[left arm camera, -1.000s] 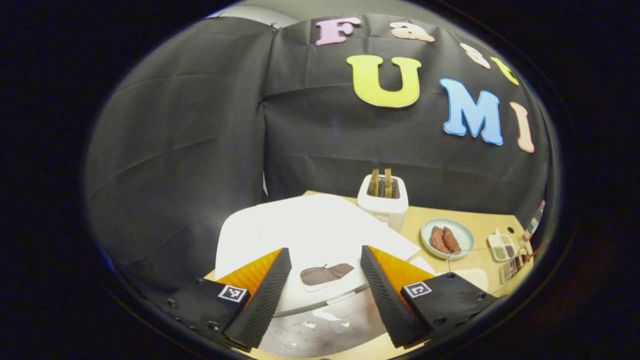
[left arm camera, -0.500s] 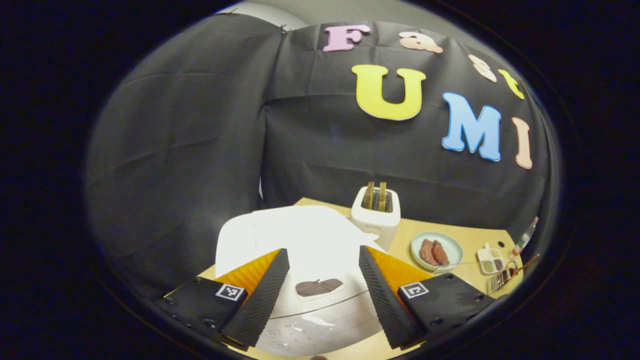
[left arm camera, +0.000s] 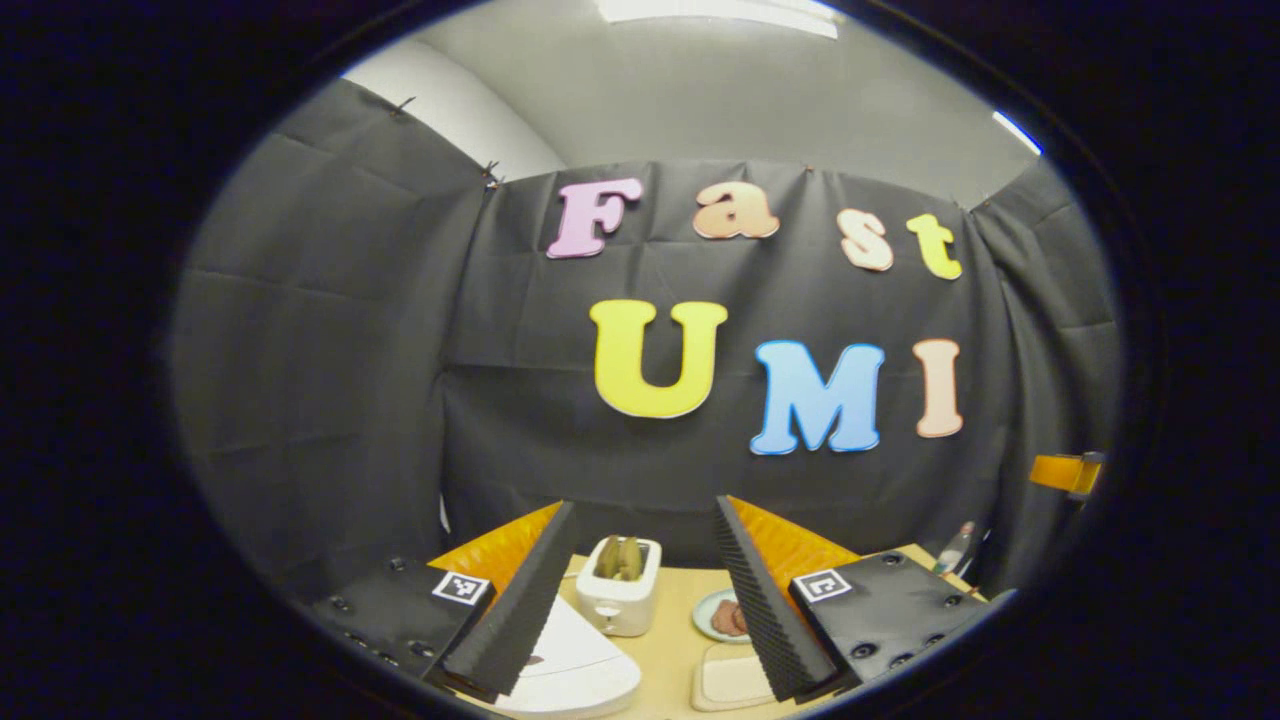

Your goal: Close the left gripper, press the button to open the rice cooker; take a wooden spoon from the chopstick holder with the right hand, scoop a spoonful of rice and pour it into the rice cooker, then put the wooden spoon back into the chopstick holder.

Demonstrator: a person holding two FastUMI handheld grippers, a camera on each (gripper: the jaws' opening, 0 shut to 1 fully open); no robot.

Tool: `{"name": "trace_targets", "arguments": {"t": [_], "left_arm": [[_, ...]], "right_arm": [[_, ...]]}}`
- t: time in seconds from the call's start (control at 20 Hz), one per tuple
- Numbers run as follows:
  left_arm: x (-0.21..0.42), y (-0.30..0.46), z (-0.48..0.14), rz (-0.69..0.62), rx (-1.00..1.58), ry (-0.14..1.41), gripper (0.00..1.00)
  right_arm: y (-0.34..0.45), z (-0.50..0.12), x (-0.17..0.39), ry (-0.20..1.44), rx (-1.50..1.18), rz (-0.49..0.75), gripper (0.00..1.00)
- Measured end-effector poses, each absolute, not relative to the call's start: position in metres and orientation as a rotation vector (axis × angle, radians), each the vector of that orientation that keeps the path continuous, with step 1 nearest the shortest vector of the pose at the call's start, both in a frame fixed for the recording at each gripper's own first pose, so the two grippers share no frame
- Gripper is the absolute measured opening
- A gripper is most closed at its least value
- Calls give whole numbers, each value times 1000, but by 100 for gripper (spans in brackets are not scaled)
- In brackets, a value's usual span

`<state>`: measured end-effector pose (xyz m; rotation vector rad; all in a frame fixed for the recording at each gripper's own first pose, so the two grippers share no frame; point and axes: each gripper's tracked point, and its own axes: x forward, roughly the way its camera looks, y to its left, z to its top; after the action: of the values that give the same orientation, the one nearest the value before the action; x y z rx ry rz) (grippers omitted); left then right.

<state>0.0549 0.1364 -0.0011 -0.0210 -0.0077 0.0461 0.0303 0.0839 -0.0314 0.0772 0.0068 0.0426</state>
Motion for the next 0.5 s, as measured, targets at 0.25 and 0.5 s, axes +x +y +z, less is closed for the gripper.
{"name": "trace_targets", "arguments": {"t": [0.25,0.5], "left_arm": [[29,81,9,-100,-76,-24,96],[13,65,4,-97,-91,-7,95]], "right_arm": [[94,-14,1,-34,37,11,96],[104,-5,-25,-56,6,39,97]]}}
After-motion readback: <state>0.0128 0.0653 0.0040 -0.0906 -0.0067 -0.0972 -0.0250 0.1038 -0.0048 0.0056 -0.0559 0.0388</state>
